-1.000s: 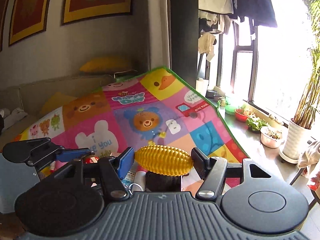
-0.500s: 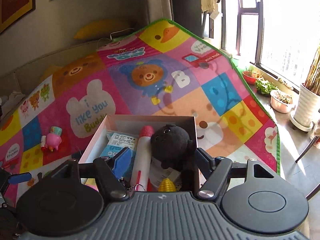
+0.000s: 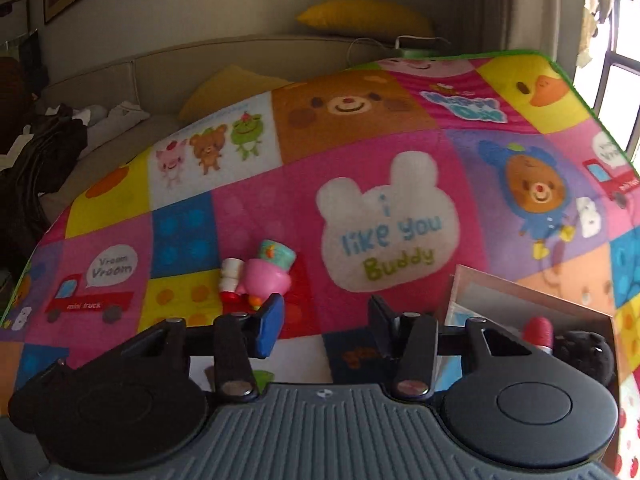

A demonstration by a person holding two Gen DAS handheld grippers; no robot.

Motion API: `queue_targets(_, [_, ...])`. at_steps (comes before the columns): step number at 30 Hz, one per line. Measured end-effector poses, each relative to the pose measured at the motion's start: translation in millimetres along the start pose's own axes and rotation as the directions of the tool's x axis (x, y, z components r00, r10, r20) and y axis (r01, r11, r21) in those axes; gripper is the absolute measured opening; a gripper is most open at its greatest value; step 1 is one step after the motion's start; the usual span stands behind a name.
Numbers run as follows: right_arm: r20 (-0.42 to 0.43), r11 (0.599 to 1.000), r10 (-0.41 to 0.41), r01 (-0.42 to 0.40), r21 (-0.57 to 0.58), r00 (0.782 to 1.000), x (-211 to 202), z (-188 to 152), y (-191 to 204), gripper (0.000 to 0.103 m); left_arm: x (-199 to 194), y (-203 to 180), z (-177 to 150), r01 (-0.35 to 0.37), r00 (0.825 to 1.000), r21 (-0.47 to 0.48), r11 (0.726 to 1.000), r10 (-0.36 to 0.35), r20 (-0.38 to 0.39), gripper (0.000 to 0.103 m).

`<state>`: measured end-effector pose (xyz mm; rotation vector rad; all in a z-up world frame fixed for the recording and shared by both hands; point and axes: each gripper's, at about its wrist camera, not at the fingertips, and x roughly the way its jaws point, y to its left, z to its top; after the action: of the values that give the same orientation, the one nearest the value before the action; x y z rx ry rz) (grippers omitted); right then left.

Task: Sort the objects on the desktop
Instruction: 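Grasp the pink pig toy with the right tool while the left moves to the yogurt bottle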

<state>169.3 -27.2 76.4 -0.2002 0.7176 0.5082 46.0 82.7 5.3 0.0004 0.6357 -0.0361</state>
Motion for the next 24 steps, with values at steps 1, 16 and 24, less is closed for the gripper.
queue_targets(1, [-0.017, 1.000, 0.018, -0.018, -0.012, 1.000, 12.5, 5.8, 11.2, 0.041, 0.5, 4.4, -1.0, 0.008, 1.000, -0.025, 1.000, -0.008, -0.008, 0.102])
queue_targets(16, [-0.136, 0.937, -0.034, -0.015, -0.348, 0.990, 151.6, 7.4, 110.2, 0.030, 1.2, 24.9, -3.0, 0.073, 0.997, -0.156, 0.985, -0.072, 0.011, 0.103])
queue_targets(24, [-0.330, 0.939, 0.158, -0.245, -0.241, 0.930, 74.3, 0.4, 70.6, 0.029, -0.5, 32.2, -2.2, 0.128, 0.992, -0.181, 0.975, -0.125, 0.027, 0.103])
